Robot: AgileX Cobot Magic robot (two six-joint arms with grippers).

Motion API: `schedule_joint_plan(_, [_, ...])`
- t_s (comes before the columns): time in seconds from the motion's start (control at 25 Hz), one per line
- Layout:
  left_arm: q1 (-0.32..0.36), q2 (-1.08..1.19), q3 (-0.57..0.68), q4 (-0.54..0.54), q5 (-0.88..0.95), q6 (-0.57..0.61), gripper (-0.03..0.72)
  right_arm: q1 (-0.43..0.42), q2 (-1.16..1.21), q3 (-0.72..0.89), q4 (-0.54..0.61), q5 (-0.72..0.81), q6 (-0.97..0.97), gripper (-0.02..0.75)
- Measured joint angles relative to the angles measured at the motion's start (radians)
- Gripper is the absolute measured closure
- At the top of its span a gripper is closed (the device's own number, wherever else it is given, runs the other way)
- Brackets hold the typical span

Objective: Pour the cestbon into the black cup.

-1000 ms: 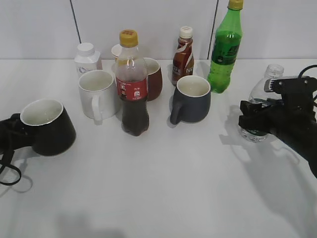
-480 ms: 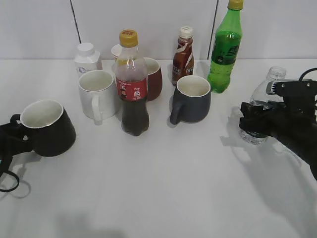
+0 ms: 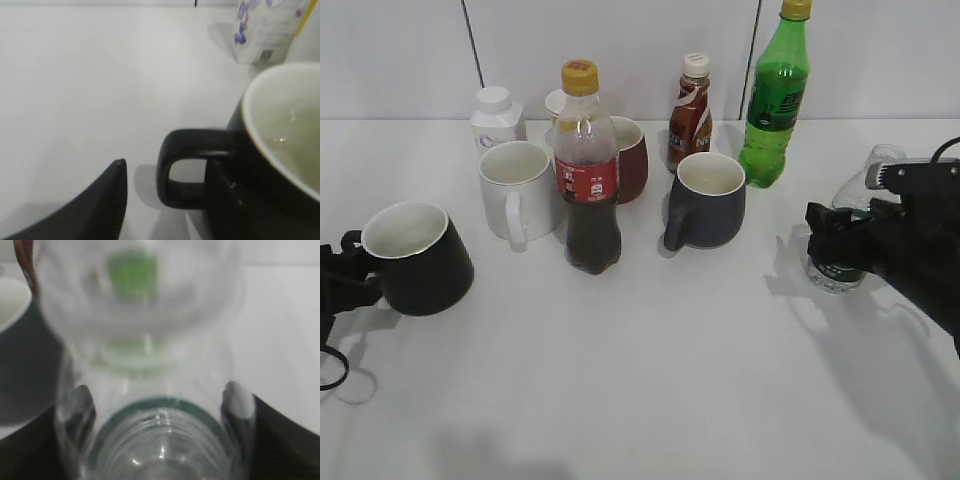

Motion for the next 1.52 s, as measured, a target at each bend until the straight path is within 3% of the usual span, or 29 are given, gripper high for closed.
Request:
schedule_joint_plan(0.48, [0.000,-0.151,0.118,0.000,0.003,0.000,0.294,0.000,-0.120,0.000,0.000,0.025,0.000,0.121])
schedule_joint_plan(0.76, [0.000,-0.345,0.169,0.011,0.005,0.000,0.293,0.000,-0.351,0.001,0.000,0.187,-0.077,0.118])
schedule_joint_plan(0.88, [0.000,-0.487,0.169,0.011,0.105,-0.005,0.293,0.000,-0.505,-0.003,0.000,0.287,-0.096,0.117])
schedule_joint_plan(1.04, [0.000,-0.768,0.111,0.012,0.540,-0.054,0.293,0.000,-0.704,-0.054,-0.001,0.602,-0.112,0.118])
schedule_joint_plan(1.24, [-0.001,-1.165,-0.086,0.005,1.266,-0.064,0.293,0.000,-0.939,-0.135,-0.003,1.038,-0.192,0.135])
schedule_joint_plan(1.52, [-0.001,-1.536,-0.313,0.011,1.895,-0.064,0.293,0.000,-1.315,-0.172,-0.017,1.648,-0.189,0.150])
